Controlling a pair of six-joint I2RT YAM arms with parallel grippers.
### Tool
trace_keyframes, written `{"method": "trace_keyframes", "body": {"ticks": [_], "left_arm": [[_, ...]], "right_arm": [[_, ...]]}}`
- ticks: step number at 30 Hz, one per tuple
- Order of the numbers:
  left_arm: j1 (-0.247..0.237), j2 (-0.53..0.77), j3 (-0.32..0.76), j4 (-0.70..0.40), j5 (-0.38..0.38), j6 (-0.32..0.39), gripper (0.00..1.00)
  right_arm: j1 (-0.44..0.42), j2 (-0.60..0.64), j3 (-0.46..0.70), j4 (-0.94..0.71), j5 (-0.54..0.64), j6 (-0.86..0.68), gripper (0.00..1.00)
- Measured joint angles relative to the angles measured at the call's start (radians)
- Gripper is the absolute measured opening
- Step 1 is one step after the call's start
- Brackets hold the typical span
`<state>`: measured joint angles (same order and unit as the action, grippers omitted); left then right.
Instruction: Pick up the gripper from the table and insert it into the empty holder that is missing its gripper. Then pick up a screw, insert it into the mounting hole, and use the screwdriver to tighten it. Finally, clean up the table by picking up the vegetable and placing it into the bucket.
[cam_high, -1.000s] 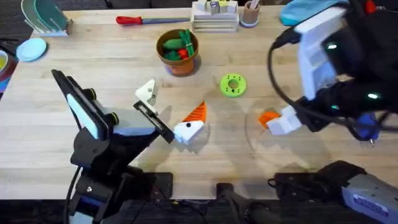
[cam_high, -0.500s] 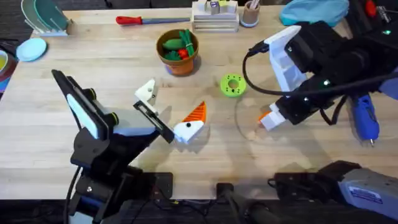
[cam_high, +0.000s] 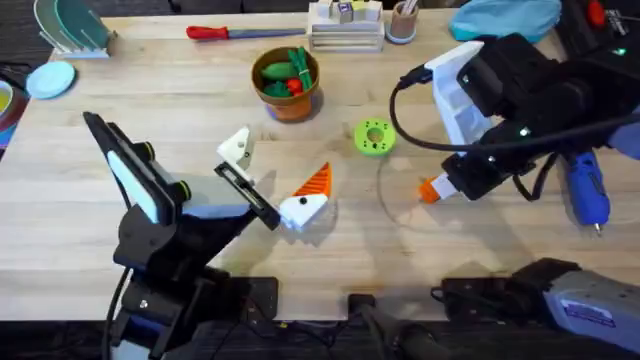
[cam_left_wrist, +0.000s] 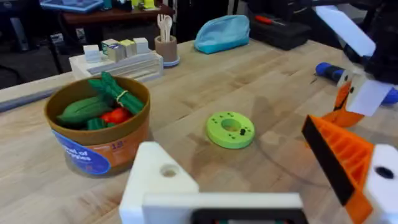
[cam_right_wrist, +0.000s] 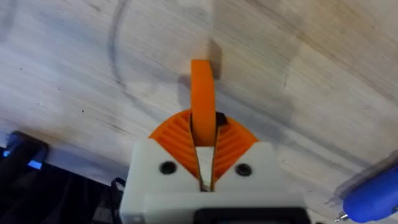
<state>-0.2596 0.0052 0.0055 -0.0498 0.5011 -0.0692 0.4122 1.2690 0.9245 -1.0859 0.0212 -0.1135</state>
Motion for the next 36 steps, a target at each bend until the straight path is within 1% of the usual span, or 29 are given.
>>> {"method": "trace_keyframes", "body": {"ticks": [2, 7, 11, 13, 16, 20, 23, 25, 29, 36], "left_arm": [[0.000, 0.000, 0.000, 0.000, 0.000, 0.000, 0.992], [0.000, 0.000, 0.000, 0.000, 0.000, 0.000, 0.993], [0.000, 0.000, 0.000, 0.000, 0.000, 0.000, 0.993], [0.000, 0.000, 0.000, 0.000, 0.000, 0.000, 0.993], [0.000, 0.000, 0.000, 0.000, 0.000, 0.000, 0.993], [0.000, 0.000, 0.000, 0.000, 0.000, 0.000, 0.993], [0.000, 0.000, 0.000, 0.000, 0.000, 0.000, 0.993], [0.000, 0.000, 0.000, 0.000, 0.004, 0.000, 0.994], [0.000, 0.000, 0.000, 0.000, 0.041, 0.000, 0.993], [0.000, 0.000, 0.000, -0.002, 0.152, 0.000, 0.993]], "right_arm": [[0.000, 0.000, 0.002, -0.006, 0.000, 0.000, 0.016], [0.000, 0.000, 0.031, -0.045, -0.003, 0.000, 0.016], [0.000, 0.000, 0.083, -0.045, -0.018, 0.000, 0.014], [0.000, 0.000, 0.110, -0.033, -0.041, 0.000, 0.013], [0.000, 0.000, 0.144, 0.052, -0.107, 0.013, 0.013], [0.000, 0.000, 0.154, 0.259, -0.250, 0.077, 0.012], [0.000, 0.009, 0.156, 0.406, -0.404, 0.132, 0.012], [0.000, 0.033, 0.161, 0.465, -0.512, 0.160, 0.012], [0.000, 0.118, 0.166, 0.488, -0.723, 0.217, 0.012], [0.000, 0.267, 0.166, 0.483, -1.074, 0.259, 0.012]]}}
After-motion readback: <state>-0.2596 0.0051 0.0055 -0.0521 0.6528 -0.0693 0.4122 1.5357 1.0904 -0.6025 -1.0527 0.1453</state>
